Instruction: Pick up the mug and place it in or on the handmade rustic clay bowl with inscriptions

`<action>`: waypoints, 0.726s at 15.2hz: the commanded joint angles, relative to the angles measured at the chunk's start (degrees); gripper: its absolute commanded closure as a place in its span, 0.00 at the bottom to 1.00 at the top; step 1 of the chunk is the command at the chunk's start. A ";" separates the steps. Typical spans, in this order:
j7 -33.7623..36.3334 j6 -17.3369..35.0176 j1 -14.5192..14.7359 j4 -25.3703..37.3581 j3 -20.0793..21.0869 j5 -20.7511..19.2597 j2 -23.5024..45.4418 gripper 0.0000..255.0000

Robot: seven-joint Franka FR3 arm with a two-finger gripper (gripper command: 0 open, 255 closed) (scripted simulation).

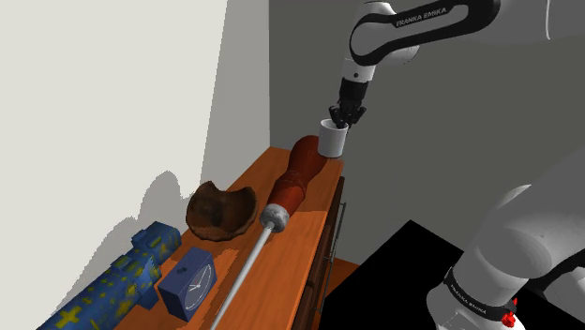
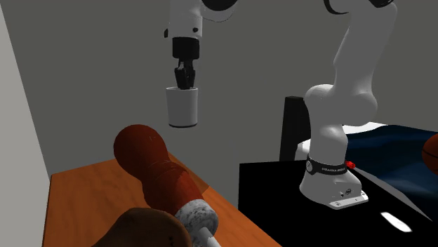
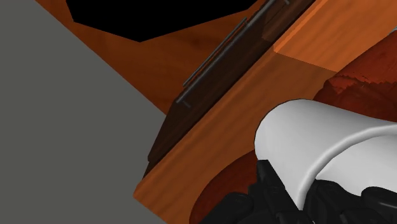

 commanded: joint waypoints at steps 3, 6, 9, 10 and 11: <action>4.12 -0.63 1.66 2.34 2.72 0.60 1.47 1.00; 8.20 -0.75 3.26 4.77 5.35 0.99 3.51 1.00; 12.28 -0.98 4.82 7.78 7.88 1.09 6.04 1.00; 13.65 -1.09 5.34 8.91 8.69 1.05 6.99 1.00; 15.01 -1.22 5.85 10.12 9.49 0.96 7.99 1.00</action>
